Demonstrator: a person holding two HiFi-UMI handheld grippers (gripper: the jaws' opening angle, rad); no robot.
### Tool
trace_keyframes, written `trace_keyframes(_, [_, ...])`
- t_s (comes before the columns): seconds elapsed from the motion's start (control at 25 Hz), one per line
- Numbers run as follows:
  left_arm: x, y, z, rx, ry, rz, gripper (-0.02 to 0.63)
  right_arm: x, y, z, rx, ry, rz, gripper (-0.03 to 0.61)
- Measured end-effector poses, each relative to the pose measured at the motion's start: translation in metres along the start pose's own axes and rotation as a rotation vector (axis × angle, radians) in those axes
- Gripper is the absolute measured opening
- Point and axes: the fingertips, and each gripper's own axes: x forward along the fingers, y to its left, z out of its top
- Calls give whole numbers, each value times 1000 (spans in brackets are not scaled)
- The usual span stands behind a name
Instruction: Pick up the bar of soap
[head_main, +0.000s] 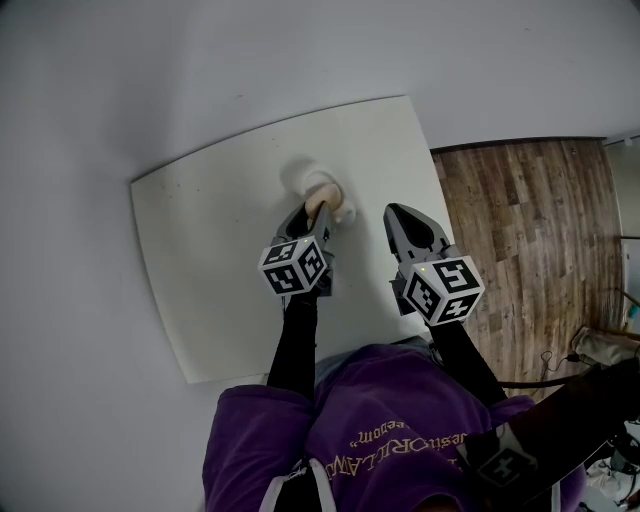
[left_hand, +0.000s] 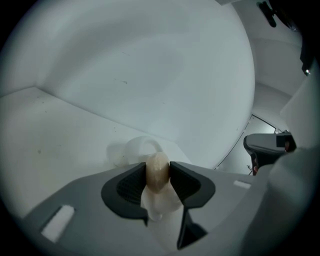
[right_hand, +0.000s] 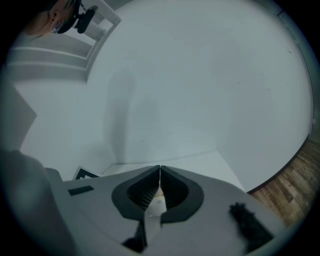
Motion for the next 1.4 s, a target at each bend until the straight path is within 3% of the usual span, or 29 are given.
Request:
trace_keyframes(0.76, [-1, -15, 12, -17, -40, -51, 132, -5, 0, 3, 1, -16, -7, 9])
trace_keyframes(1.4, [-27, -43, 51, -1, -163, -129, 127, -7, 9, 10, -17, -32, 8, 9])
